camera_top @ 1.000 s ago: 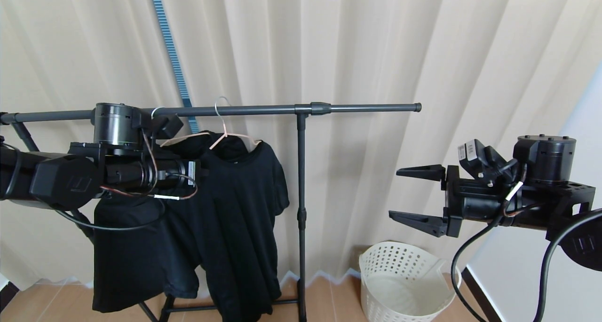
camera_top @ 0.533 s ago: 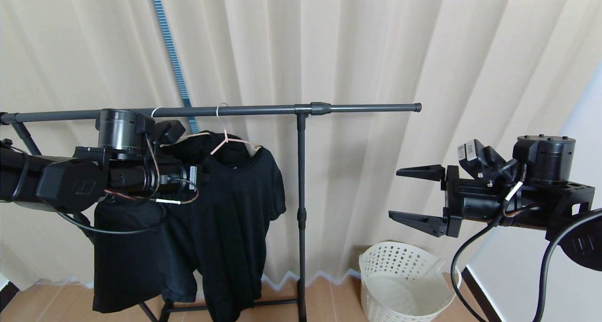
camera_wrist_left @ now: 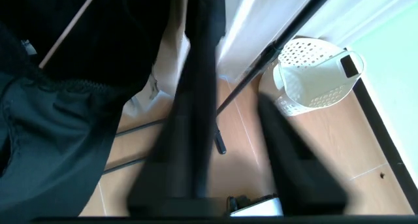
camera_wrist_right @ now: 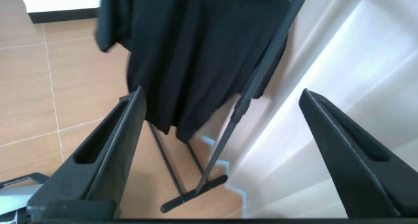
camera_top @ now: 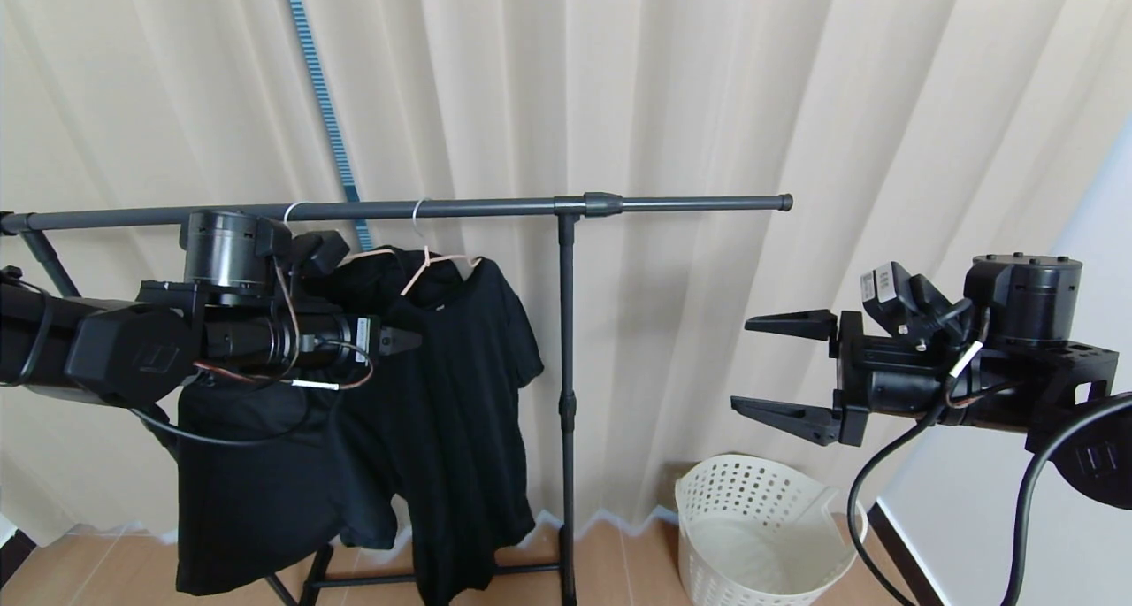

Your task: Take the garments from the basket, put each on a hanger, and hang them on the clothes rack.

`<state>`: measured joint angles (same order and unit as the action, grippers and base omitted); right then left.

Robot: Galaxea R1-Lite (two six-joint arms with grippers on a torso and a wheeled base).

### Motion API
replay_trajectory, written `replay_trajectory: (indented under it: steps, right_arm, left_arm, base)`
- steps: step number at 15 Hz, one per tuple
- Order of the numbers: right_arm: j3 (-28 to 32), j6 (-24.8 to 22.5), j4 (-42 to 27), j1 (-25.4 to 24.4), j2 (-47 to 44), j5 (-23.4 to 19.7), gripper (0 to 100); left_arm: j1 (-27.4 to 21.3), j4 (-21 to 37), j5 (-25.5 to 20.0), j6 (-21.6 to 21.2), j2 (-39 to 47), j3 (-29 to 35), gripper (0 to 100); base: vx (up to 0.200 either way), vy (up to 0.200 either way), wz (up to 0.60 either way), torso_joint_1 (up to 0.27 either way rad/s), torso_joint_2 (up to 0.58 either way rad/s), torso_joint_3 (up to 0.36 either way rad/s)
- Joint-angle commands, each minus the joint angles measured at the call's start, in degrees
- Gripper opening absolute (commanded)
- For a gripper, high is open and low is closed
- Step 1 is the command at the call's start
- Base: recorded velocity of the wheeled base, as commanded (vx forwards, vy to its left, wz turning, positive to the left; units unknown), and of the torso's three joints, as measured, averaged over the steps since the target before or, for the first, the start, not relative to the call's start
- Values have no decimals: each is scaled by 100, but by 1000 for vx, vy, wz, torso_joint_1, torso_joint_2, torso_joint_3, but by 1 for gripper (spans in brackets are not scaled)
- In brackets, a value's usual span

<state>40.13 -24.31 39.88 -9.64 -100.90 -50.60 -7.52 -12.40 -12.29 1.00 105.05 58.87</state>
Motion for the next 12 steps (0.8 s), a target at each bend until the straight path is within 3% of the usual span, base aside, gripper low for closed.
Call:
replay_trajectory:
  steps: [1, 7, 12]
  right_arm:
    - [3, -4, 3, -3, -8, -2, 100]
    - [-32, 5, 3, -3, 79, -37, 100]
    - [-199, 5, 3, -90, 580, -29, 100]
  left_arm:
    - [-4, 1, -2, 6, -186, -60, 100]
    - [-21, 9, -19, -38, -1856, -1123, 100]
    - [31, 1, -19, -531, -3658, -2512, 100]
  base:
    - [0, 0, 0, 0, 0, 0]
    - [0, 0, 0, 0, 0, 0]
    - [0, 0, 0, 0, 0, 0]
